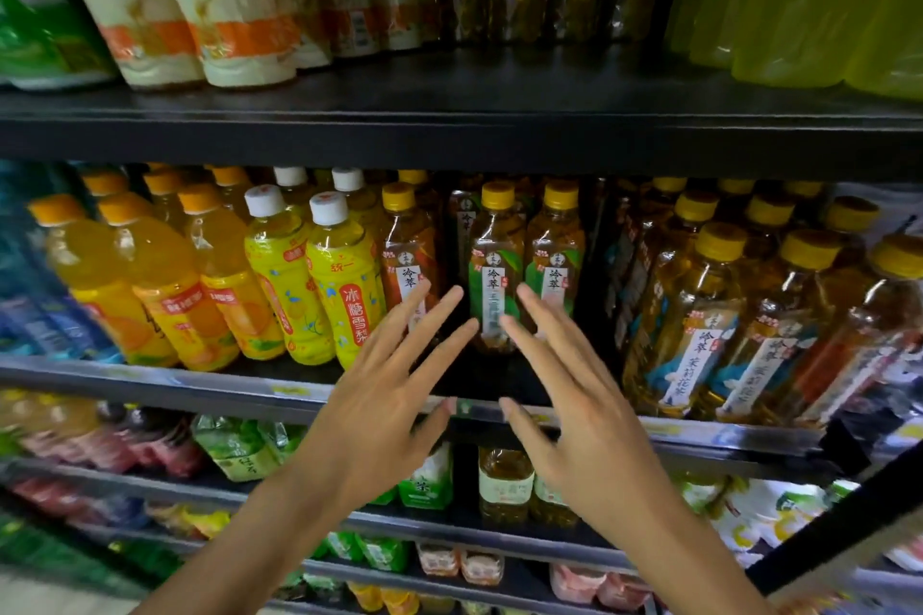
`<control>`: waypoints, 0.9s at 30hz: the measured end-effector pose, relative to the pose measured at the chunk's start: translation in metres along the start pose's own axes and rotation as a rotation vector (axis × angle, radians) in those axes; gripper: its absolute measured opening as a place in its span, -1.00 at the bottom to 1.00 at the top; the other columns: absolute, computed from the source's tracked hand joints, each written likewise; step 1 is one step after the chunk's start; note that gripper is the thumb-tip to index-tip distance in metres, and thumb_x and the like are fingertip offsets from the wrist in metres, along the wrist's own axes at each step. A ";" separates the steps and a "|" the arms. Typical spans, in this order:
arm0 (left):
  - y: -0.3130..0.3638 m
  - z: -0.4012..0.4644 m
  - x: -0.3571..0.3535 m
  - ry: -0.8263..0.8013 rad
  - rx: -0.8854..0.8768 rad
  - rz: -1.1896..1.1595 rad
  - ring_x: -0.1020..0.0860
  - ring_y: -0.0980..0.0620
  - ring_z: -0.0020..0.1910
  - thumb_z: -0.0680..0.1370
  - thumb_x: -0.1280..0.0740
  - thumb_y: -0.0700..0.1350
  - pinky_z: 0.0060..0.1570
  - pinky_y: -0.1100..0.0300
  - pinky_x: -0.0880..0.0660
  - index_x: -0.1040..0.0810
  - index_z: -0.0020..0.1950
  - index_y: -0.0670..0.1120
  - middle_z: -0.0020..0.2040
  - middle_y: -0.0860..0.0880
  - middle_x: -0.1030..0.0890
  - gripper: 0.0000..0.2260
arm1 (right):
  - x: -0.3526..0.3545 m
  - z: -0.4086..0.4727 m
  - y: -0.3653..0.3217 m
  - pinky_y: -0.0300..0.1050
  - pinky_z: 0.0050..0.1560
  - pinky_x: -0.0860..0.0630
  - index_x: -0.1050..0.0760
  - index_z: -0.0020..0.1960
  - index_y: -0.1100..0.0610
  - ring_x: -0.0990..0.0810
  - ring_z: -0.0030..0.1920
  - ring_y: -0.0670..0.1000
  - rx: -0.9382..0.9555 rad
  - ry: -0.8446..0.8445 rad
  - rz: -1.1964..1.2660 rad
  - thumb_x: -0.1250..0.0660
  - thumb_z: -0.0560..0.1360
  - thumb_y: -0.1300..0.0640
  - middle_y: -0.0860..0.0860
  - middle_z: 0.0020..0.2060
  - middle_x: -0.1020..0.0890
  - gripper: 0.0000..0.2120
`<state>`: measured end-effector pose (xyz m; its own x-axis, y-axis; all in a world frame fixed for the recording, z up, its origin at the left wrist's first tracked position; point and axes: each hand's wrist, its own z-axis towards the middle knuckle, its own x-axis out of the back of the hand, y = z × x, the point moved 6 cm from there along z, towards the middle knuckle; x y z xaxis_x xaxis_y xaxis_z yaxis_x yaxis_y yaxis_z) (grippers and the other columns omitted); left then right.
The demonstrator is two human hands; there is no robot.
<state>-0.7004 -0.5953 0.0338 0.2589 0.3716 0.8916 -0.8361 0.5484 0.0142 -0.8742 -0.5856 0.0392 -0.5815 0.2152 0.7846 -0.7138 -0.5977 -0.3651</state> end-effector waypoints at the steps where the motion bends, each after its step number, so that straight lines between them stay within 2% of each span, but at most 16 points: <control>1: -0.003 -0.013 0.005 -0.019 0.030 0.042 0.07 -0.10 0.66 0.63 -0.35 0.02 0.55 -0.16 -0.18 -0.17 0.65 0.00 0.68 0.01 -0.01 -0.36 | -0.004 0.001 -0.007 0.03 0.57 -0.07 -0.09 0.63 -0.05 0.10 0.63 -0.09 0.068 -0.047 -0.011 -0.31 0.62 -0.01 -0.19 0.63 0.05 -0.34; 5: -0.022 -0.079 0.036 -0.081 0.184 0.196 0.02 -0.11 0.66 0.65 -0.20 0.15 0.56 -0.19 -0.17 -0.20 0.64 0.03 0.68 0.00 -0.05 -0.43 | -0.037 0.010 -0.039 -0.14 0.58 0.14 -0.10 0.62 -0.11 0.18 0.60 -0.21 0.272 -0.245 0.007 -0.19 0.67 -0.09 -0.27 0.61 0.03 -0.43; 8: -0.044 -0.148 0.059 -0.143 0.328 0.251 -0.04 -0.10 0.65 0.65 -0.18 0.18 0.56 -0.15 -0.15 -0.26 0.62 0.03 0.66 0.00 -0.13 -0.45 | -0.080 0.014 -0.076 -0.24 0.54 0.22 -0.11 0.61 -0.16 0.24 0.57 -0.29 0.331 -0.360 0.106 -0.17 0.68 -0.09 -0.34 0.59 0.06 -0.46; 11: -0.075 -0.235 0.082 -0.195 0.535 0.296 -0.13 -0.08 0.64 0.64 -0.15 0.20 0.54 -0.08 -0.16 -0.35 0.58 0.06 0.62 -0.01 -0.26 -0.48 | -0.136 0.015 -0.136 -0.45 0.42 0.32 -0.12 0.60 -0.19 0.22 0.53 -0.36 0.401 -0.473 0.213 -0.16 0.69 -0.07 -0.34 0.58 0.03 -0.48; 13: -0.091 -0.304 0.095 -0.239 0.660 0.315 -0.21 -0.10 0.61 0.64 -0.10 0.22 0.53 -0.04 -0.15 -0.38 0.56 0.07 0.58 -0.03 -0.34 -0.49 | -0.172 0.009 -0.186 -0.51 0.39 0.35 -0.14 0.60 -0.16 0.17 0.51 -0.35 0.486 -0.546 0.231 -0.19 0.68 -0.04 -0.32 0.58 0.02 -0.48; 16: -0.108 -0.411 0.119 -0.289 0.837 0.331 -0.27 -0.11 0.54 0.66 0.05 0.28 0.46 -0.05 -0.19 -0.40 0.50 0.06 0.51 -0.07 -0.45 -0.46 | -0.219 -0.003 -0.263 -0.42 0.49 0.26 -0.21 0.59 -0.10 0.07 0.53 -0.29 0.567 -0.618 0.273 -0.22 0.66 -0.07 -0.30 0.55 -0.05 -0.48; 19: -0.116 -0.520 0.147 -0.286 0.956 0.302 -0.29 -0.14 0.55 0.65 0.00 0.29 0.49 -0.07 -0.25 -0.46 0.49 0.04 0.53 -0.05 -0.42 -0.45 | -0.268 -0.018 -0.342 -0.23 0.59 0.10 -0.23 0.58 -0.12 -0.03 0.58 -0.21 0.619 -0.677 0.291 -0.25 0.63 -0.12 -0.24 0.58 -0.15 -0.46; 21: -0.121 -0.590 0.171 -0.297 1.073 0.333 -0.25 -0.09 0.57 0.62 -0.04 0.31 0.54 -0.02 -0.18 -0.43 0.51 0.10 0.57 0.02 -0.36 -0.45 | -0.307 -0.027 -0.399 -0.35 0.52 0.14 -0.26 0.57 -0.09 -0.10 0.58 -0.16 0.642 -0.738 0.270 -0.29 0.62 -0.10 -0.20 0.57 -0.20 -0.45; 23: -0.122 -0.652 0.193 -0.316 1.134 0.365 -0.30 -0.08 0.52 0.60 -0.09 0.28 0.51 0.04 -0.16 -0.48 0.47 0.08 0.51 0.00 -0.44 -0.47 | -0.345 -0.040 -0.459 -0.45 0.41 0.16 -0.26 0.57 -0.04 -0.14 0.57 -0.14 0.691 -0.812 0.234 -0.30 0.61 -0.10 -0.16 0.58 -0.21 -0.43; 25: -0.125 -0.706 0.214 -0.320 1.202 0.357 -0.42 -0.15 0.42 0.58 -0.13 0.24 0.43 -0.06 -0.34 -0.58 0.38 0.00 0.41 -0.06 -0.54 -0.48 | -0.381 -0.051 -0.515 -0.36 0.48 0.07 -0.24 0.59 -0.01 -0.14 0.57 -0.11 0.708 -0.882 0.223 -0.29 0.61 -0.13 -0.13 0.59 -0.21 -0.40; 27: -0.128 -0.756 0.234 -0.318 1.304 0.343 -0.52 -0.24 0.36 0.61 -0.04 0.28 0.31 -0.19 -0.51 -0.60 0.35 -0.03 0.40 -0.10 -0.56 -0.43 | -0.411 -0.062 -0.563 -0.22 0.54 -0.02 -0.21 0.60 -0.01 -0.13 0.58 -0.09 0.708 -0.955 0.220 -0.27 0.62 -0.15 -0.12 0.59 -0.20 -0.39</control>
<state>-0.1678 -0.0124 -0.1017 -0.0228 0.0625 0.9978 -0.7239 -0.6894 0.0266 -0.2576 -0.2897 -0.1084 0.0721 -0.4231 0.9032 -0.0901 -0.9046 -0.4166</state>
